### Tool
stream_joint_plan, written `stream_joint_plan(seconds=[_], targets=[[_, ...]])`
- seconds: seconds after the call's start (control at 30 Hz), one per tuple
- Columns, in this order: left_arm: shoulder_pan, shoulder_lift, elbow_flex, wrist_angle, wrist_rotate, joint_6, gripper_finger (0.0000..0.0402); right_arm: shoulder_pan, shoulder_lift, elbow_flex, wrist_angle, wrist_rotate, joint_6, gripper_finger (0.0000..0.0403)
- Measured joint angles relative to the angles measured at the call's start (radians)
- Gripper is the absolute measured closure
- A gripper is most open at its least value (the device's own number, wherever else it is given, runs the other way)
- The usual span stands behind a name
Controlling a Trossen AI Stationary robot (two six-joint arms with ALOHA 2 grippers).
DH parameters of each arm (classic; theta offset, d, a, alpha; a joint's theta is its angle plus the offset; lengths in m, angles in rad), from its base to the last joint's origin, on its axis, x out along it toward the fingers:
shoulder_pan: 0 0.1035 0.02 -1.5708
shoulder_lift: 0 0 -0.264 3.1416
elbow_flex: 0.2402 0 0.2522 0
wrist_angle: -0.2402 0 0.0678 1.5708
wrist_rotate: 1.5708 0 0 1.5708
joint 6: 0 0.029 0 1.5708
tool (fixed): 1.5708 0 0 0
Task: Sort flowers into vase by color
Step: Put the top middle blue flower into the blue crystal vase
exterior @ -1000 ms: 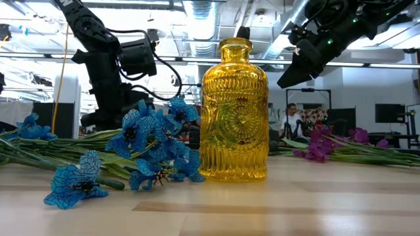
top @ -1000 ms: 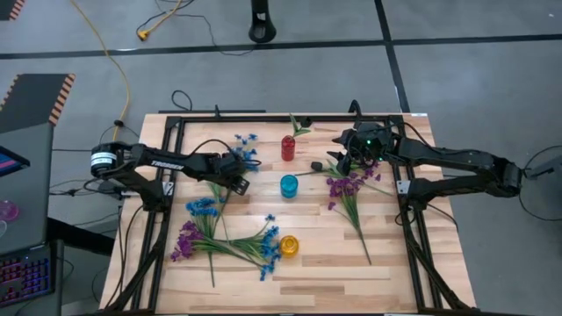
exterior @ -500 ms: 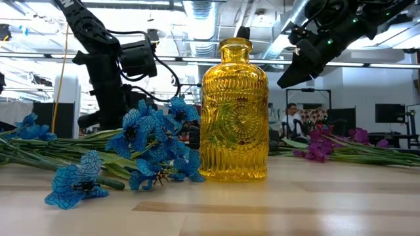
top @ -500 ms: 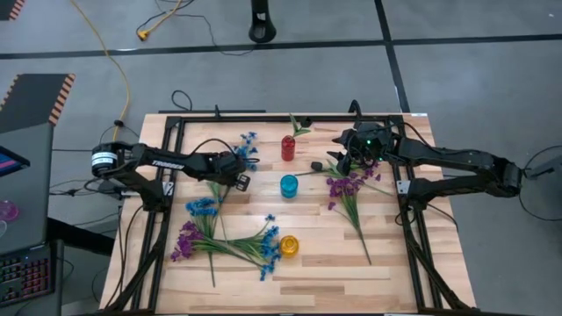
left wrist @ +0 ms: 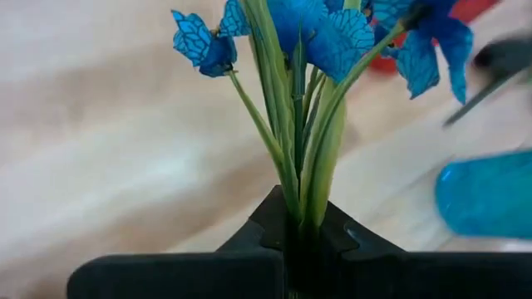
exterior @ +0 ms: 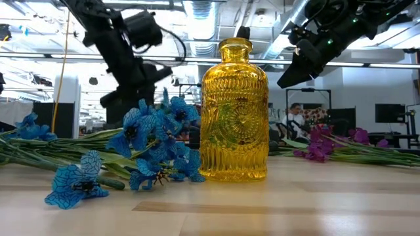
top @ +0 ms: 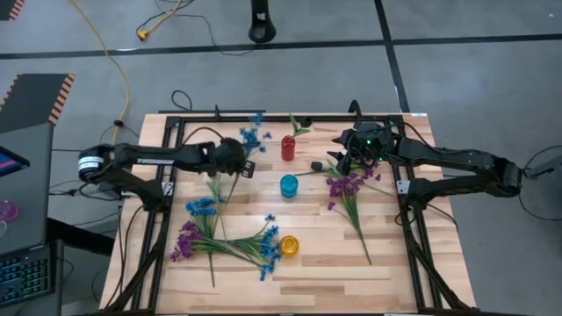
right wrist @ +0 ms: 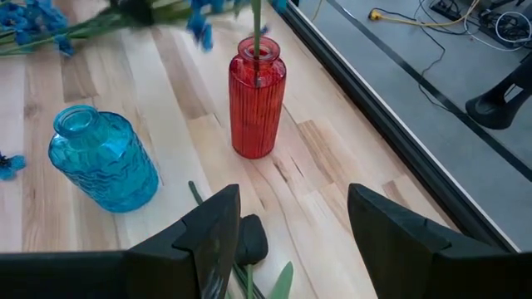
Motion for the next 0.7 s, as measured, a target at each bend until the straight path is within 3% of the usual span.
stream_joint_plan(seconds=[0.17, 0.3, 0.7], targets=[[0.004, -0.122, 0.000, 0.069, -0.053, 0.071, 0.0401, 0.000, 0.000, 0.000, 0.000, 0.000, 0.000, 0.0152], [0.003, -0.206, -0.042, 0.239, -0.070, 0.121, 0.0401, 0.000, 0.000, 0.000, 0.001, 0.000, 0.000, 0.0152], [-0.099, -0.218, -0.374, 1.257, -0.103, 0.272, 0.0401, 0.000, 0.000, 0.000, 0.001, 0.000, 0.000, 0.0152]])
